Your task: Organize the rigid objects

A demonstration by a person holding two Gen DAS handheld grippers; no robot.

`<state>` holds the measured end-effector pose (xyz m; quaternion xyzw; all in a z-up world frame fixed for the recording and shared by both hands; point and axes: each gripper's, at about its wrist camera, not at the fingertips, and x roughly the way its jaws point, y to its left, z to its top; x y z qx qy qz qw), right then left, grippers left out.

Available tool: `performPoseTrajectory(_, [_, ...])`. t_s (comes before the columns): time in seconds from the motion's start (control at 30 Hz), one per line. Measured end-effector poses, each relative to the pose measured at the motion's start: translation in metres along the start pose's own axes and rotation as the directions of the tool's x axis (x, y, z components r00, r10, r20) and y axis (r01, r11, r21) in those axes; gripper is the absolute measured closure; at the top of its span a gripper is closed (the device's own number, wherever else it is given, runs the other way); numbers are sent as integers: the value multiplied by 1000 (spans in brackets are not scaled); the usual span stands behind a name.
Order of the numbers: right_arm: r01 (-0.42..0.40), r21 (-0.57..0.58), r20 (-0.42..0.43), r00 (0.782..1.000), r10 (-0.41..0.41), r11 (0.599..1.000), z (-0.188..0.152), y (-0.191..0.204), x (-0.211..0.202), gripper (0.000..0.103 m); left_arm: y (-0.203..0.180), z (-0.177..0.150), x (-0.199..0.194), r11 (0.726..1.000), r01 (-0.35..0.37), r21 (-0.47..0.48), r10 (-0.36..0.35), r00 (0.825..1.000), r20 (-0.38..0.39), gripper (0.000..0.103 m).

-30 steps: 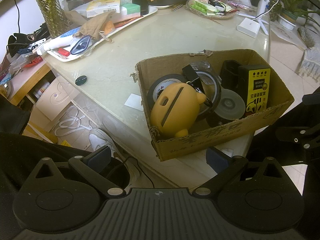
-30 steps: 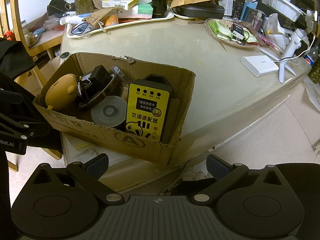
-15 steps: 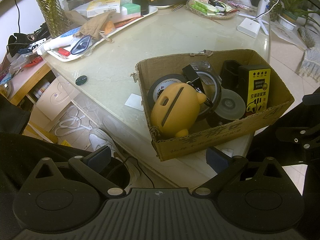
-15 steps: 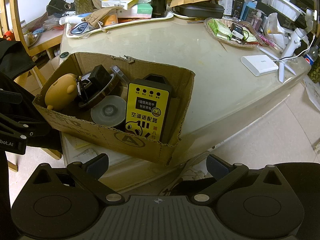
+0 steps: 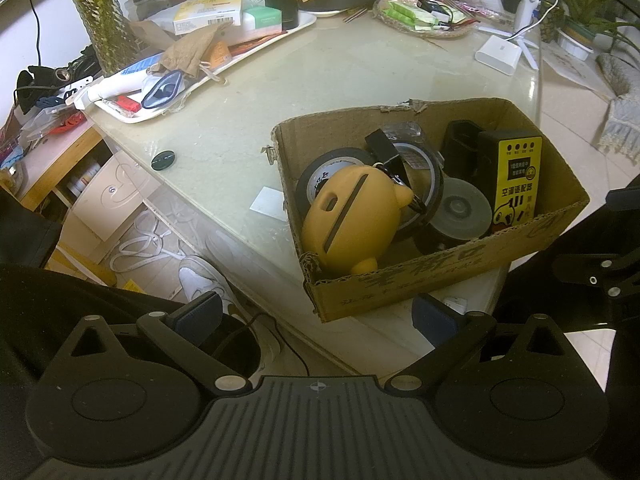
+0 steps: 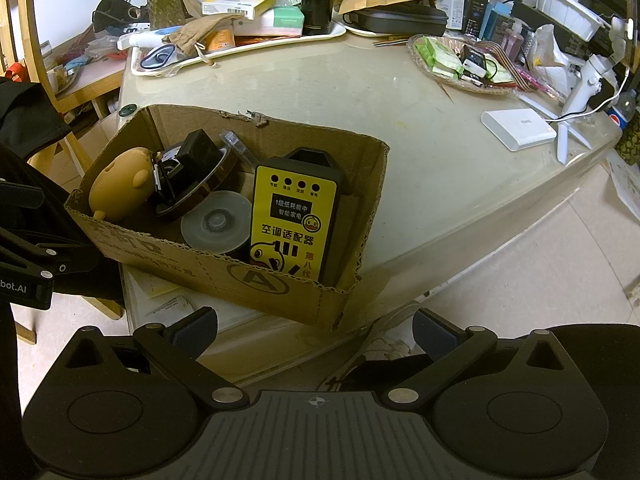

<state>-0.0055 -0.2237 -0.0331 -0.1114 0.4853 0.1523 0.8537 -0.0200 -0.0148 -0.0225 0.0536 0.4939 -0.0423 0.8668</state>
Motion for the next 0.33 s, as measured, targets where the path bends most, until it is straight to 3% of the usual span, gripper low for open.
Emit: performPoseTrajectory(0.33, [0, 1, 0, 1000, 0, 1000, 0, 0, 0, 0, 8, -4, -3, 1000, -2, -29, 2, 1000, 16, 0])
